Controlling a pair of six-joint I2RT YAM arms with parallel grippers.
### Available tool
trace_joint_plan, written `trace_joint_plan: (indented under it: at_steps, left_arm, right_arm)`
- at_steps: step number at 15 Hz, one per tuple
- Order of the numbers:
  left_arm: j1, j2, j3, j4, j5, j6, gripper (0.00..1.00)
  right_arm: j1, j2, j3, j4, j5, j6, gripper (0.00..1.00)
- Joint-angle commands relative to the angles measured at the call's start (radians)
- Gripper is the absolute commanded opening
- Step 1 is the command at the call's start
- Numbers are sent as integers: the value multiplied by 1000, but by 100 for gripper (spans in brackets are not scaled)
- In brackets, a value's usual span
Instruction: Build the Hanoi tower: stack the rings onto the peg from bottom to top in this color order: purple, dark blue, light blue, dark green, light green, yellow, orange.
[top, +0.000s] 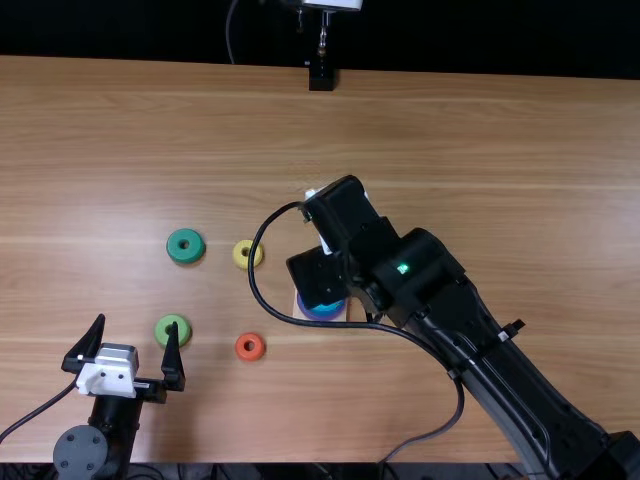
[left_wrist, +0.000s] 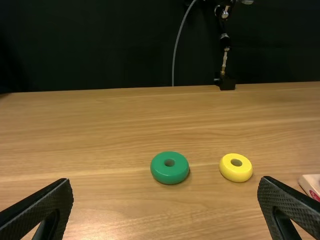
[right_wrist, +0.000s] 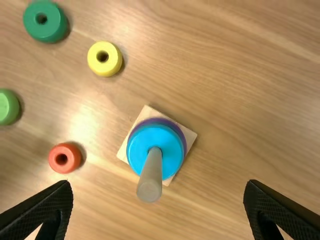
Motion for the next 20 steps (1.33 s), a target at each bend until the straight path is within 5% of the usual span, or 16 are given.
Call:
trace_joint_plan:
  at_steps: [1, 6, 10, 13, 20]
  left_arm:
    - [-8, -6, -9, -45, -7, 6, 100]
    - [-8, -6, -9, -45, -7, 6, 100]
    - [-8, -6, -9, -45, -7, 6, 100]
    - [-8, -6, -9, -45, -7, 6, 100]
    - [-8, -6, -9, -45, -7, 6, 100]
  right_arm:
    - [4, -24, 35, 42, 14, 3, 100]
    - [-155, -42, 86, 322, 16, -1, 100]
    - [-335, -255, -4, 408, 8, -14, 100]
    - [-463, -452, -233, 636, 6, -14, 100]
    - [-595, -984, -942, 1240, 10, -14, 100]
